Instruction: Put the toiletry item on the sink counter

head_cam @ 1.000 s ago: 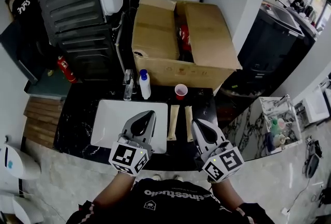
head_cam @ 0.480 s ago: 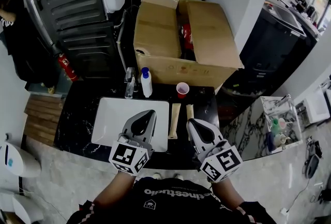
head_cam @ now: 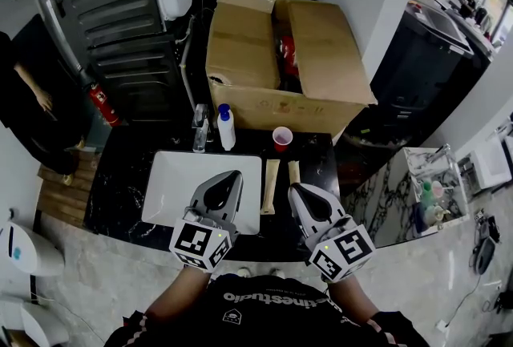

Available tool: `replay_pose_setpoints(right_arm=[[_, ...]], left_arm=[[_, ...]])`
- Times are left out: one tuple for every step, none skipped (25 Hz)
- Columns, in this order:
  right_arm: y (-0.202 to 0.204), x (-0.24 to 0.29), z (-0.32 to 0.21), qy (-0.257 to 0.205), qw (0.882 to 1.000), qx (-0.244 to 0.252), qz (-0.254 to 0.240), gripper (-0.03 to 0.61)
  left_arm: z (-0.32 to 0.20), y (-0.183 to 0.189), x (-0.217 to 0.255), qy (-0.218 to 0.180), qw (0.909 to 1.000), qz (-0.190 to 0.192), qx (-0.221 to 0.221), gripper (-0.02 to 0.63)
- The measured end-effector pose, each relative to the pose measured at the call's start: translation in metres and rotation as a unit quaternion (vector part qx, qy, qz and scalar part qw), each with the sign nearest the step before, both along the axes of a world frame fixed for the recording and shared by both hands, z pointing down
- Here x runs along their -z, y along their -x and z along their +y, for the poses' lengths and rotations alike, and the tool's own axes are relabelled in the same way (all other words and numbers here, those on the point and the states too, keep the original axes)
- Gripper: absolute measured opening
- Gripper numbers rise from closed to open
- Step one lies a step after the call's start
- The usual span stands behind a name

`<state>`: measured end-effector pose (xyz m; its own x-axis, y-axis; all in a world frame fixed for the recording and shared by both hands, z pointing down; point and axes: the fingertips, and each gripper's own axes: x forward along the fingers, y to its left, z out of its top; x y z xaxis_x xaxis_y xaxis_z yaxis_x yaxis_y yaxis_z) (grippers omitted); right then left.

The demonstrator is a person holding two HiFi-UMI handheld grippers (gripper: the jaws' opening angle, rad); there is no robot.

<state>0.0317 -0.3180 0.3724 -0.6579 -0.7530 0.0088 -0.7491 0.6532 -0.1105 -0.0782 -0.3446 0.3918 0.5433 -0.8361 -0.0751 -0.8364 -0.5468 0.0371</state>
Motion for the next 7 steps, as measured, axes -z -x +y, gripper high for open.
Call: replay_pose_setpoints(right_arm=[[-0.0002,-0.0007,0.0,0.001,1.0,-0.001,0.0,0.037],[-0.0003,-0.0014,-0.0001,0.001,1.0,-0.002,0.001,0.037],[-0.0004,-0.002,-0.0002,0.002,1.0,-0.003,0.001,0.037],[-0.0005,-0.0025,-0.0003,0.003,1.0,-0.004,0.002,0.037],[-0.0006,-0.0029,-0.0003,0.004,1.0,-0.005,0.003,0.037],[-0.0007,-0.0031,-0.0002,0.005,1.0,-0.006,0.004,0.037],[-0.0008,-0.0033,-0.0001,0.005,1.0,-0.007,0.005,0.037]], left_arm=[[0.0003,-0.0003,-0.0001,0.0,1.0,0.0,0.0,0.014],[0.0005,-0.0005,-0.0002,0.0,1.0,0.0,0.0,0.014],[0.0007,-0.0005,-0.0003,0.0,1.0,0.0,0.0,0.014],[0.0008,-0.0005,-0.0004,0.0,1.0,0.0,0.0,0.014],[0.0009,-0.0006,-0.0005,0.0,1.0,0.0,-0.001,0.014],[0.0012,-0.0007,-0.0007,0.0,1.0,0.0,-0.001,0.014],[0.0014,-0.0009,-0.0008,0.0,1.0,-0.001,-0.001,0.014]])
